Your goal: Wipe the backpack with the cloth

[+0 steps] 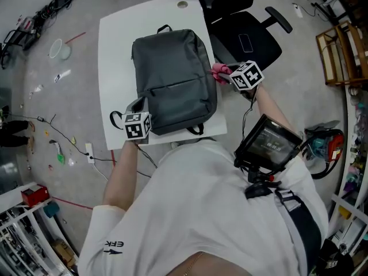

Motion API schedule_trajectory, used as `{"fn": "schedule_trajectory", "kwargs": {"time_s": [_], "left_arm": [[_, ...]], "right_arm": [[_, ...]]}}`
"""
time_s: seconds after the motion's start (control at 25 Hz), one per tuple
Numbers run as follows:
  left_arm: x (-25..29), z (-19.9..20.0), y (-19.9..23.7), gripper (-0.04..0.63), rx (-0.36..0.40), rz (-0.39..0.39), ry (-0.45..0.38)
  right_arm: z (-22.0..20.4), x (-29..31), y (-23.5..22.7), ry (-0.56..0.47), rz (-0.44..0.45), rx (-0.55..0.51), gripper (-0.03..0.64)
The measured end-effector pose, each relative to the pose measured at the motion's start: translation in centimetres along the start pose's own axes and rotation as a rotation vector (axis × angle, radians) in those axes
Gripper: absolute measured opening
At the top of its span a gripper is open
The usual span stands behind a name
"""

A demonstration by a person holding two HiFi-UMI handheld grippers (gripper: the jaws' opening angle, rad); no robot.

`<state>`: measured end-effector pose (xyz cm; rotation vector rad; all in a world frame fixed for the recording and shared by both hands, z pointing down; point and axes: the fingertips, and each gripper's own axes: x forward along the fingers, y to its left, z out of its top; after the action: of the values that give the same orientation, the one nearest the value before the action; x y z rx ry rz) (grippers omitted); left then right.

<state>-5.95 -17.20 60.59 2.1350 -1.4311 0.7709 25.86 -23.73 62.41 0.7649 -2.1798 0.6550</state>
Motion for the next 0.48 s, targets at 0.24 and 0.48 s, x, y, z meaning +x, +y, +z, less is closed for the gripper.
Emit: {"fn": "schedule_trajectory", "kwargs": {"time_s": [0.24,0.48], "left_arm": [[-0.1,-0.1,-0.1,0.003,0.007,-0.013,-0.012],[-0.1,-0.2,-0.2,0.003,0.015,-0.024,-0.024]], "right_arm": [[-1.4,-1.2,1.6,-0.008,-0.025,0.029,0.129],[-3.8,-1.3,4.4,0.020,0.004,0.038,0.129]]}}
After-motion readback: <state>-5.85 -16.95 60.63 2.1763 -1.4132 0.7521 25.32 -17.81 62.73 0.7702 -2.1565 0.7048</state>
